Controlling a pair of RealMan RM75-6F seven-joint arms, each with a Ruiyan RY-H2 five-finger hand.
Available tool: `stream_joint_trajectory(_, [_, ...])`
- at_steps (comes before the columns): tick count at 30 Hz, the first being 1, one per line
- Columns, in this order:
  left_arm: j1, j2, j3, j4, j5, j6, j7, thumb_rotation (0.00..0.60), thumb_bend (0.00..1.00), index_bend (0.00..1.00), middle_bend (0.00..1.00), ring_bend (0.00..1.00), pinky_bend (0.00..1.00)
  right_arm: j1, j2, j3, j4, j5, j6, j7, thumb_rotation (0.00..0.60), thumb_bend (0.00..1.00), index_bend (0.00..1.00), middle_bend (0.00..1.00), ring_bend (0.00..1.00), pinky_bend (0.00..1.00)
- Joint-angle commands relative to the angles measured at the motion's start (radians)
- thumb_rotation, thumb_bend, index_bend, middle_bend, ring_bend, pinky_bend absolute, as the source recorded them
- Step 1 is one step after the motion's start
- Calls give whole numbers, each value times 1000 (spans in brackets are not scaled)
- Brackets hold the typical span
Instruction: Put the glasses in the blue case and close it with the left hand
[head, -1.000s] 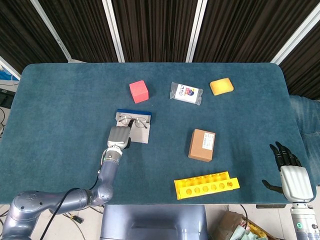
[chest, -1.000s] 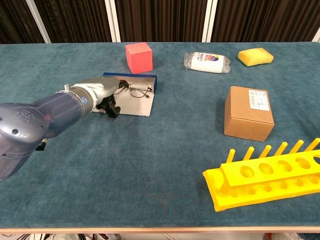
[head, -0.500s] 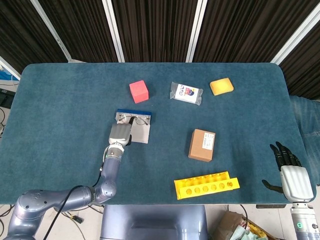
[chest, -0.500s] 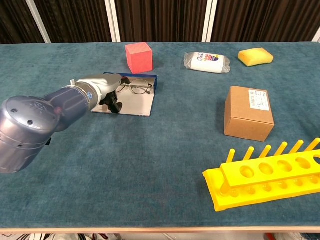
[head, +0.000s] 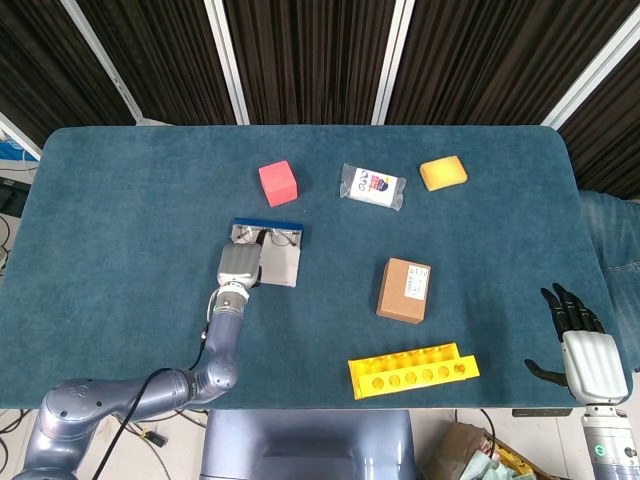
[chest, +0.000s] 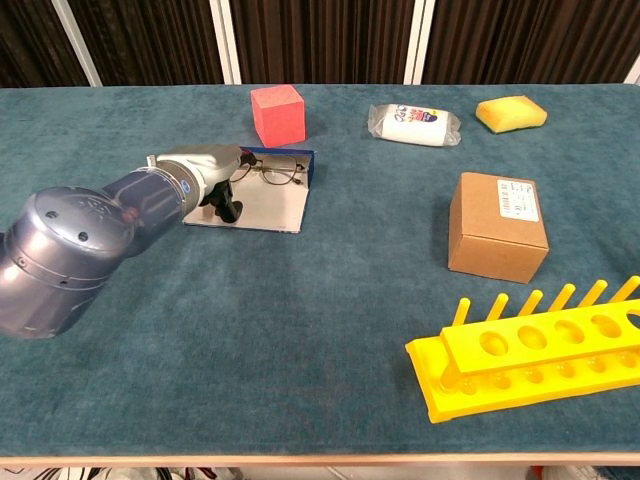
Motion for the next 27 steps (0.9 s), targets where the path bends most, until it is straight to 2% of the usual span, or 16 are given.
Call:
stream_joint_trajectory(1, [0,-1,0,-1,2,4,3,600,537,0,800,821,789,0,-1,0,1,-1,0,-1,600,103,0,0,90,187])
stream_joint_trajectory(6, [4,1,11,-31,29,29,6,600,536,0,791,819,789,0,-2,0,1,-1,1,-2,600,103,0,0,90,187])
stream_joint_trajectory(10, [16,22,31,-99,40,59,32,600,528,0,763,795,783,0,-2,1,2,-1,2,-1,600,103,0,0,90,187])
stream_joint_trajectory(14, [40,66,56,-219,61,103,51,600,508,36,683,692,723,0,-2,0,1,-3,2,-1,600,104,0,0,90,187])
stream_joint_trajectory(16, [56,96,66,-284,68,123,54,600,444,86,566,528,549,0,-1,0,1,-5,3,0,600,104,0,0,90,187])
stream_joint_trajectory(19, [78,148,88,-370,68,153,77,600,327,98,364,290,292,-1,0,-1,0,-7,6,3,600,103,0,0,90,187])
stream_joint_trajectory(21, [88,180,99,-414,65,156,84,600,249,97,284,212,230,-2,0,-1,-1,-7,6,5,600,103,0,0,90,187])
stream_joint_trajectory(23, [102,207,112,-446,83,152,68,600,187,97,243,157,177,-2,1,-1,-2,-7,5,6,600,104,0,0,90,187])
stream_joint_trajectory(25, [123,228,130,-461,141,150,21,600,157,94,189,64,58,-1,1,-2,-3,-8,5,7,600,104,0,0,90,187])
stream_joint_trajectory(27, [154,235,161,-444,228,145,-56,600,133,81,124,5,1,-1,1,-2,-3,-8,5,7,600,103,0,0,90,187])
